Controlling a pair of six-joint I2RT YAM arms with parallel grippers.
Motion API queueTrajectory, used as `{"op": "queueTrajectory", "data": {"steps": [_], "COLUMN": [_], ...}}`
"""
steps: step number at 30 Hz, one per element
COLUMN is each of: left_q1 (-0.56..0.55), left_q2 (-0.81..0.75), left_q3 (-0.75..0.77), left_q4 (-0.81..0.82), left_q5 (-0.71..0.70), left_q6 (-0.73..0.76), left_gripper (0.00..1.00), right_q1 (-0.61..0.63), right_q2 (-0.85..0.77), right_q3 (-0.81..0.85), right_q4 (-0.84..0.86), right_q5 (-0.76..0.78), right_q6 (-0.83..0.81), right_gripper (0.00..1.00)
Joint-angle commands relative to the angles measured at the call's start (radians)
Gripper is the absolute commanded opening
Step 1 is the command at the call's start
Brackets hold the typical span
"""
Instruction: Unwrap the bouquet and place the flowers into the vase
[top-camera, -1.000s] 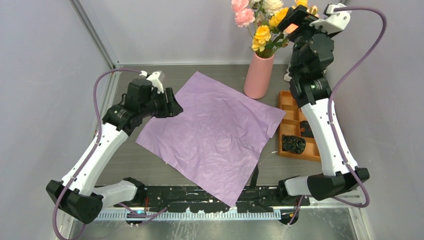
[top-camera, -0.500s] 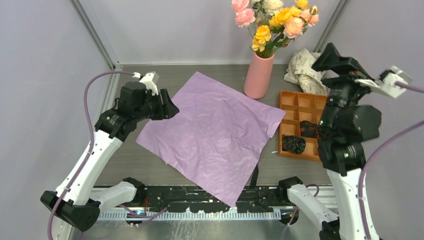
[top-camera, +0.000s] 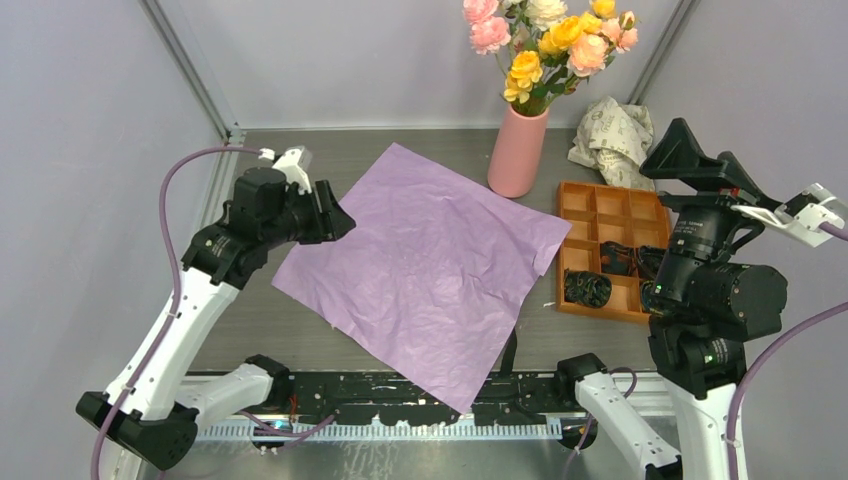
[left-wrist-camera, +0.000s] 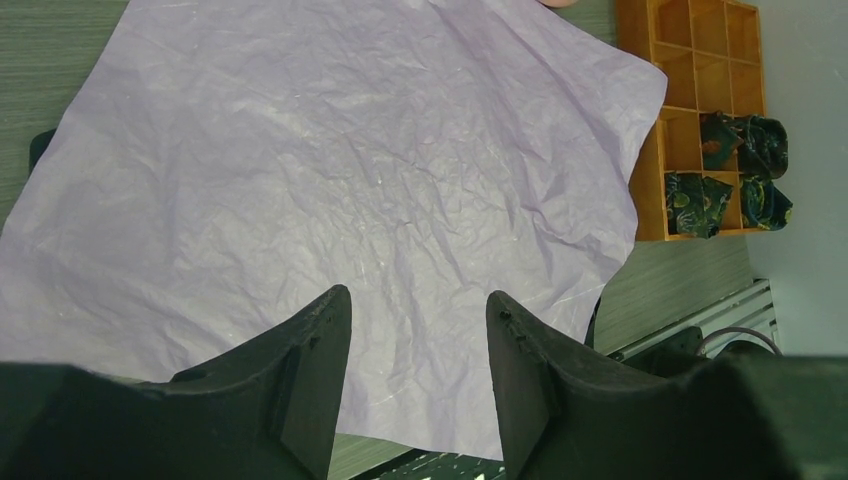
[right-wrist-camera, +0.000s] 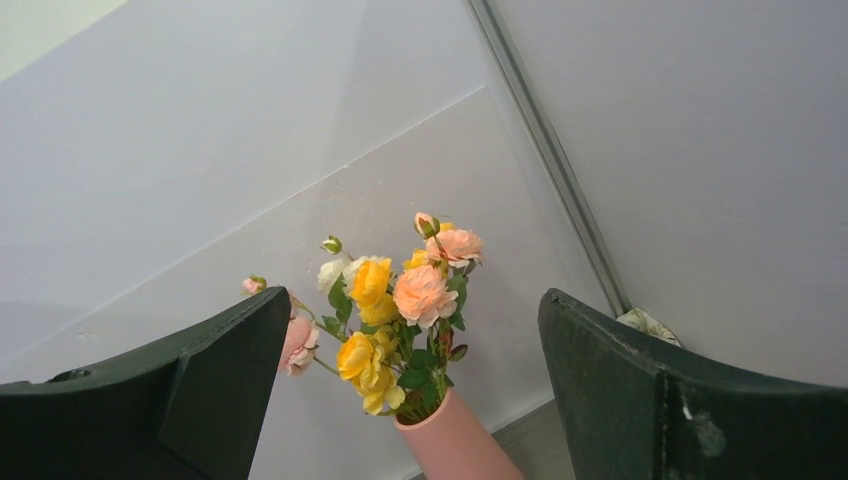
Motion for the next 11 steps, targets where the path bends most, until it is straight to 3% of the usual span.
{"op": "queueTrajectory", "data": {"steps": [1, 5, 11], "left_q1": [0.004, 0.004, 0.005], "left_q2": [-0.025, -0.032, -0.042], "left_q3": [0.007, 0.006, 0.004], "left_q4": [0.012, 0.009, 0.003], "left_q5": [-0.003, 0.000, -0.005], "left_q6": [-0.015, -0.018, -0.018], "left_gripper": [0.53, 0.53, 0.53], "right_q1": [0.004, 0.004, 0.004], "right_q2": [-0.021, -0.074, -0.066], "right_q3": [-0.001, -0.053, 0.021], "right_q4": [-0.006, 0.046, -0.050], "right_q5": [-0.034, -0.044, -0.030], "right_q6": [0.008, 0.006, 0.004], "right_gripper": [0.99, 0.99, 0.99]}}
